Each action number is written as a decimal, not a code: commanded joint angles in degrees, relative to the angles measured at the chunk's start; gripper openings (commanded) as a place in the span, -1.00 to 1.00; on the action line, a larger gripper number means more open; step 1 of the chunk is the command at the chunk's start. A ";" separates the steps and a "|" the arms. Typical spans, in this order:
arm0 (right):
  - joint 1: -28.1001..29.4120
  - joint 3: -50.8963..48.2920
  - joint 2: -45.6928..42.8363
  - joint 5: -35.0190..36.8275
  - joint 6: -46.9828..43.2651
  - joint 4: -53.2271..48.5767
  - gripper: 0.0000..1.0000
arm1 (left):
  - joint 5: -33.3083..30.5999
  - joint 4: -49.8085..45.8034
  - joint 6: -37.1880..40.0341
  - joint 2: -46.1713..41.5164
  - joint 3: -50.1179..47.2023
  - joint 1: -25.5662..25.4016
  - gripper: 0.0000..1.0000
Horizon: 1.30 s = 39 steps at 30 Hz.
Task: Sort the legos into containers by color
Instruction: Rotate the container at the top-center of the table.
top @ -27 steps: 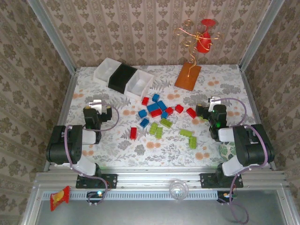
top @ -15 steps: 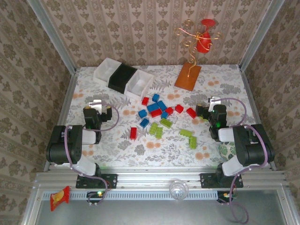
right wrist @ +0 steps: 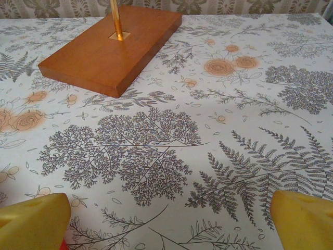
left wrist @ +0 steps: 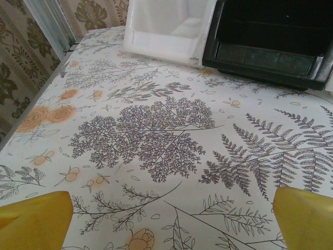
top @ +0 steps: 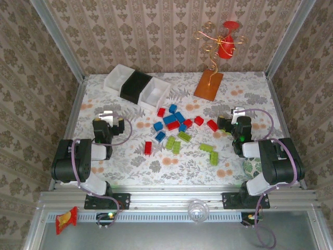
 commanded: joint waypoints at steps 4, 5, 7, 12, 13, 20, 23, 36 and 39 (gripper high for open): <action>-0.03 1.01 -0.40 -0.94 0.00 0.72 1.00 | 1.74 -0.95 -0.15 -0.37 1.79 1.39 1.00; -0.03 0.85 -0.49 -0.91 0.00 0.89 1.00 | 1.71 -0.86 -0.24 -0.37 1.71 1.40 1.00; 0.32 0.72 -1.72 2.55 0.84 0.68 1.00 | -0.02 -0.60 -0.87 -0.83 1.46 1.37 1.00; 0.76 0.27 -17.79 11.23 4.78 -11.23 1.00 | -5.82 -11.58 -3.22 -12.04 2.43 1.71 1.00; 0.36 0.70 -22.20 14.88 10.95 -15.98 1.00 | -7.67 -15.78 -4.87 -15.47 3.42 1.60 1.00; -1.15 0.10 -39.70 2.42 35.98 -29.01 1.00 | 8.44 -28.53 -24.71 -28.58 5.77 2.76 0.99; 7.29 1.83 -36.75 1.96 31.99 -26.01 1.00 | 17.19 -23.87 -28.26 -24.00 7.02 -1.28 0.93; 20.63 9.89 -24.80 9.06 25.40 -32.28 1.00 | 11.65 -54.49 -11.19 12.65 47.71 -13.39 0.89; 20.63 8.30 -26.11 10.04 25.49 -32.25 1.00 | 9.52 -62.35 -9.25 20.07 57.51 -14.15 0.83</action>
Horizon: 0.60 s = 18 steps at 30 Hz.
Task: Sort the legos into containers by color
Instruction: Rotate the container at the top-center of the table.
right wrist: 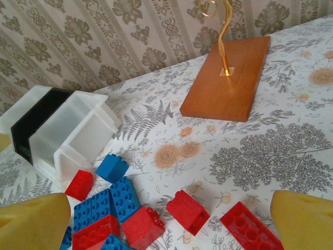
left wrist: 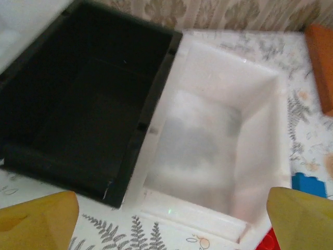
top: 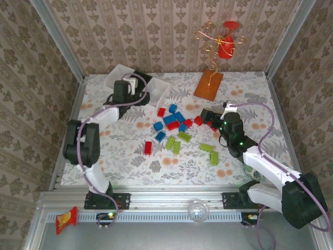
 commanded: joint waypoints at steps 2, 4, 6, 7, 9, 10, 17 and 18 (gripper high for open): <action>0.28 -2.11 -2.25 3.07 -0.30 -1.46 1.00 | -4.18 -15.45 5.66 8.32 11.98 -0.91 0.75; 0.28 -2.43 -2.79 3.37 -0.31 -1.65 1.00 | -6.22 -18.58 6.50 11.64 16.80 -1.19 0.63; 0.28 -2.48 -2.86 3.26 -0.26 -1.90 1.00 | -7.41 -20.59 7.18 14.80 20.99 -1.15 0.48; 0.30 -2.48 -2.72 3.22 -0.07 -2.00 1.00 | -8.26 -21.79 7.20 16.50 23.31 -1.19 0.36; 0.29 -2.56 -2.34 2.89 0.21 -2.01 1.00 | -9.41 -23.87 7.43 19.40 27.17 -1.31 0.15; 0.36 -2.48 -2.15 2.69 0.46 -2.27 1.00 | -9.75 -24.62 7.12 20.60 28.78 -1.28 0.07; 0.39 -3.18 -1.91 2.87 1.73 -2.75 1.00 | -14.24 -21.98 2.67 22.85 29.42 -3.27 -0.29; 0.37 -3.07 -1.64 2.70 1.89 -2.50 1.00 | -15.39 -21.42 1.60 22.87 29.24 -3.60 -0.32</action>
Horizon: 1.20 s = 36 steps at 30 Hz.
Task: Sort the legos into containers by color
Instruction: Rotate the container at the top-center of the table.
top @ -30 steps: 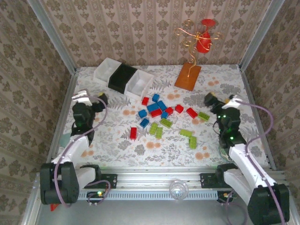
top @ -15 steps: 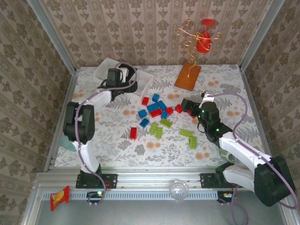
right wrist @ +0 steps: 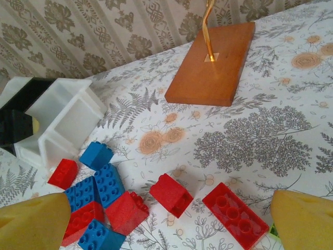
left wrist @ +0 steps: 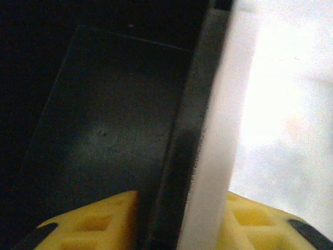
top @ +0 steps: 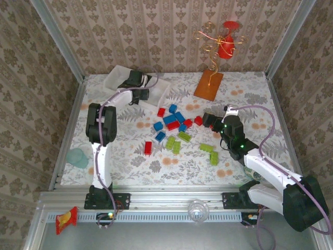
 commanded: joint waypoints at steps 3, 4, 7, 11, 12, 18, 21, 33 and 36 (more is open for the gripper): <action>0.32 0.39 1.81 0.30 2.14 -0.11 1.00 | -6.93 0.76 -6.80 1.15 0.82 -2.52 -0.40; 0.32 0.92 2.52 -0.14 2.34 -0.27 1.00 | -7.37 1.10 -7.83 1.62 1.18 -2.90 -0.42; 0.32 2.28 4.38 -1.11 2.79 -0.61 1.00 | -8.33 1.48 -10.32 3.19 3.37 -4.50 -0.46; 0.37 3.69 6.10 -2.02 2.97 -1.20 1.00 | -9.32 0.35 -12.33 6.00 7.93 -7.34 -0.47; 0.37 3.96 6.47 -2.21 3.04 -1.44 1.00 | -8.82 0.27 -13.02 6.60 8.99 -7.48 -0.46; 0.41 3.90 7.61 -2.35 3.76 -1.07 1.00 | -3.80 -4.61 -17.37 11.00 17.75 -11.25 -0.22; 0.41 4.23 8.47 -2.56 3.96 -1.15 1.00 | -1.13 -4.23 -18.29 10.01 18.13 -12.24 0.02; 2.25 7.95 10.72 -3.99 -5.61 -7.63 1.00 | 4.69 8.60 -8.50 -25.04 -23.37 -10.55 0.60; 2.26 9.40 11.47 -3.76 -6.90 -9.49 1.00 | 5.18 3.83 -9.67 -32.33 -32.26 -9.98 0.62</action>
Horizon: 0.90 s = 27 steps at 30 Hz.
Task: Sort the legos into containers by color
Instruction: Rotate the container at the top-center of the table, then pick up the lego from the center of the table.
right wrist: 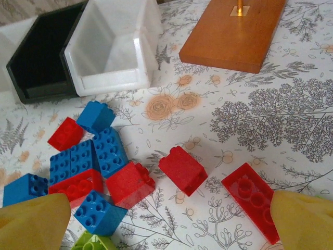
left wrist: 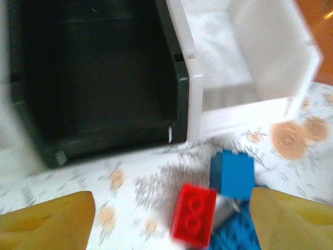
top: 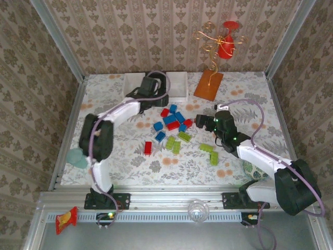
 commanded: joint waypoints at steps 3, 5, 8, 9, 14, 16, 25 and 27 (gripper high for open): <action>0.37 3.27 1.91 -0.48 -3.57 -3.57 1.00 | 3.99 -5.19 -0.69 -10.10 -14.63 -0.06 0.62; 0.47 4.19 2.87 -0.86 -3.42 -3.81 1.00 | 2.97 -8.97 -2.78 -14.87 -20.20 -0.53 0.62; 0.42 4.91 4.68 -1.41 -2.79 -3.23 1.00 | 3.38 -13.84 -6.28 -19.89 -25.57 -2.10 0.64; 0.40 5.14 5.29 -1.69 -2.54 -2.99 1.00 | 3.19 -15.10 -7.51 -20.48 -26.54 -3.18 0.65; 1.21 5.65 7.42 -8.09 -4.30 -2.37 1.00 | 2.05 -15.68 -13.99 -20.65 -30.88 -9.26 0.64; 2.72 4.17 6.85 -12.77 -7.56 -0.46 1.00 | 2.09 -13.97 -14.78 -19.22 -31.71 -9.95 0.61; 9.92 -0.09 3.00 -31.44 -16.02 -1.93 0.95 | 0.14 -10.65 -15.72 -13.24 -30.40 -11.53 0.34; 10.18 -2.25 1.52 -31.50 -15.53 -0.23 0.95 | -0.72 -10.47 -15.81 -11.70 -30.23 -12.06 0.26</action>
